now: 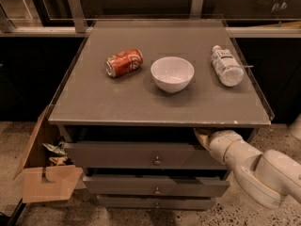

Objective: Open top drawer

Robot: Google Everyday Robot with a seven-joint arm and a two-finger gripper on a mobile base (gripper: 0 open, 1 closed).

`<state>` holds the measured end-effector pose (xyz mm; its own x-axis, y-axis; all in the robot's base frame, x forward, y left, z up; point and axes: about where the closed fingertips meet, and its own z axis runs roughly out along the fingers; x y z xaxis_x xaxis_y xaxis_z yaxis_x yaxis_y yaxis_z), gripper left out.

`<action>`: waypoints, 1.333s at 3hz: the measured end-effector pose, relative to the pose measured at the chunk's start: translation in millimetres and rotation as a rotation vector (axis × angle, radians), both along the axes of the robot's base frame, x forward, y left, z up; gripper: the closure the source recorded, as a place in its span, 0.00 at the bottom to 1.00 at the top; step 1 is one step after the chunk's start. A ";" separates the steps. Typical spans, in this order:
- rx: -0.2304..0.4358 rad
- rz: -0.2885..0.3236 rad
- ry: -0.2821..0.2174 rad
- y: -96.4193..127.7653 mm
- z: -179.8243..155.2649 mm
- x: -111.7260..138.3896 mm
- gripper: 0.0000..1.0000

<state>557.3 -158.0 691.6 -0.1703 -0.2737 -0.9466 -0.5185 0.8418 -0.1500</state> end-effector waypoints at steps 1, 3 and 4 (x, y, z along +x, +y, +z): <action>-0.023 0.015 0.018 1.0 -4.8 -3.3 1.00; -0.136 0.240 0.093 49.7 -2.5 -20.3 1.00; -0.136 0.240 0.093 49.7 -2.5 -20.3 1.00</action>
Offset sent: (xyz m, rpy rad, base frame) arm -0.0224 -0.0037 -0.0421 -0.1816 0.2068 0.1804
